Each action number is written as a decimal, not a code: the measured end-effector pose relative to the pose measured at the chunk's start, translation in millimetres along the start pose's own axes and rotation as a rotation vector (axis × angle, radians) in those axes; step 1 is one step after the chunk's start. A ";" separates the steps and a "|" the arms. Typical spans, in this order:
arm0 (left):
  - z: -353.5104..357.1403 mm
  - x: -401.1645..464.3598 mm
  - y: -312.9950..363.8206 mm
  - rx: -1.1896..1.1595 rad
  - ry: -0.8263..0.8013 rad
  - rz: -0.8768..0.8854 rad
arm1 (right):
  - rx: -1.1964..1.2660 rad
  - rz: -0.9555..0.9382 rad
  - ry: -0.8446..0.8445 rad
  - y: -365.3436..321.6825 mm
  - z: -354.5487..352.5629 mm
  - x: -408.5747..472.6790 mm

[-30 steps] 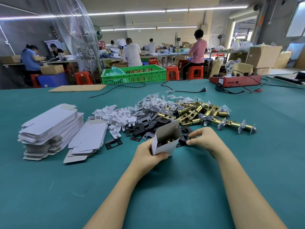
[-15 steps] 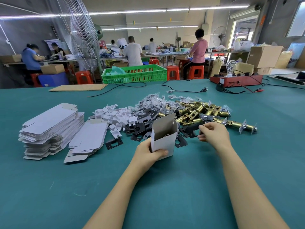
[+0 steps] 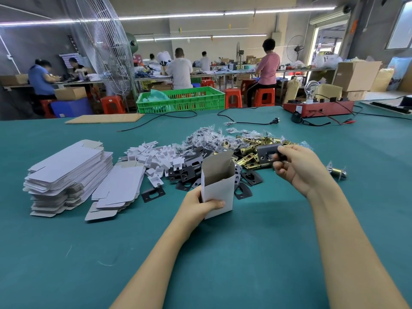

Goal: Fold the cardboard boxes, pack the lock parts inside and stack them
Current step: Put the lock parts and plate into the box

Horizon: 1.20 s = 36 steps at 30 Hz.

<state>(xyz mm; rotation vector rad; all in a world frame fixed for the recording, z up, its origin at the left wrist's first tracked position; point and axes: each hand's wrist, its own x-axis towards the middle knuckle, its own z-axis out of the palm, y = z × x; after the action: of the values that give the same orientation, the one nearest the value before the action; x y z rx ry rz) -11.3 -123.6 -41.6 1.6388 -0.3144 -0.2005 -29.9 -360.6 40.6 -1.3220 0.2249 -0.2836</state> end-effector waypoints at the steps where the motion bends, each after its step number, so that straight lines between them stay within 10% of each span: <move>1: 0.0 0.0 0.2 -0.023 -0.001 -0.002 | 0.027 -0.002 -0.031 -4.9 2.2 -2.9; 36: 3.5 -4.0 0.5 -0.083 -0.087 0.058 | -0.768 -0.421 -0.376 -44.3 61.0 -53.0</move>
<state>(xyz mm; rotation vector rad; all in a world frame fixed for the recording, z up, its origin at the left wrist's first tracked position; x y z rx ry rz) -16.3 -125.6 -41.6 1.5397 -0.4146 -0.2382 -63.8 -296.9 97.9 -2.1550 -0.3041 -0.3073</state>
